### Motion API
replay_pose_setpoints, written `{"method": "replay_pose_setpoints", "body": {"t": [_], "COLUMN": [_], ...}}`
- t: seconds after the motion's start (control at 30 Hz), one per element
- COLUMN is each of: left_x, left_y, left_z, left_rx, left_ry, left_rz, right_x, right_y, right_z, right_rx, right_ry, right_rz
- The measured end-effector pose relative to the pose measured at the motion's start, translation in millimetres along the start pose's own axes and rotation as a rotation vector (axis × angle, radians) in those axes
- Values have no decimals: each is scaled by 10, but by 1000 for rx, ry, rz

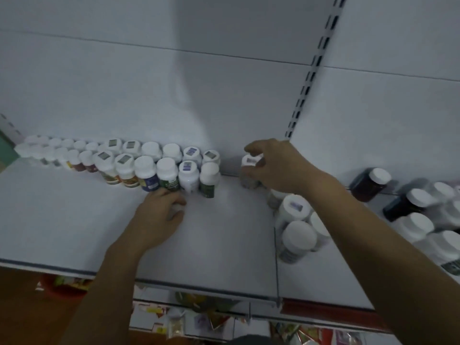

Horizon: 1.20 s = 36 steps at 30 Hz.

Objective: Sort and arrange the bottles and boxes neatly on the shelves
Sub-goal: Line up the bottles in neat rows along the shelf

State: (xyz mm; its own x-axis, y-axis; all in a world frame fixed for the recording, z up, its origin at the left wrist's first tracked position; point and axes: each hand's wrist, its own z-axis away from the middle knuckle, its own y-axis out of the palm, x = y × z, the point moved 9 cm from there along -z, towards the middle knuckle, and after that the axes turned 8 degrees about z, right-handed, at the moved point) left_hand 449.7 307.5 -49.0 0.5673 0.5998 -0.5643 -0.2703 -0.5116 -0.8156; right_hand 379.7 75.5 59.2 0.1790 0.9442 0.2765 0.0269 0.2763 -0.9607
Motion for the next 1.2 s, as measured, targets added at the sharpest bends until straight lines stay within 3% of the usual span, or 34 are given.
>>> {"method": "replay_pose_setpoints", "body": {"t": [0.07,0.23,0.43,0.6,0.8,0.97,1.1,1.2], "left_x": [-288,-1657,-3232,-4135,-4853,-5238,-5283,-5229], "left_y": [-52,-58,662,1361,2157,2454,2773,2852], "left_z": [-38,-275,-631,-798,-825,-735,-485,-430], "left_rx": [74,35,70,149,307,325,462,463], "left_ry": [41,246,377,417,416,410,401,388], "left_rz": [-33,-37,-81,-79,-118,-128,-236,-255], "right_x": [-204,-1125,-2511,-3609,-4271,-4473,-4419,-4421], "right_y": [-274,-668,-1012,-1235,-1303,-1121,-1029,-1014], "right_z": [176,701,1465,2182,2755,2909,2845,2713], "right_rx": [-16,28,36,23,6,26,-16,-20], "right_ry": [-56,-43,73,190,196,209,176,188], "right_rz": [52,171,211,208,217,147,102,101]}}
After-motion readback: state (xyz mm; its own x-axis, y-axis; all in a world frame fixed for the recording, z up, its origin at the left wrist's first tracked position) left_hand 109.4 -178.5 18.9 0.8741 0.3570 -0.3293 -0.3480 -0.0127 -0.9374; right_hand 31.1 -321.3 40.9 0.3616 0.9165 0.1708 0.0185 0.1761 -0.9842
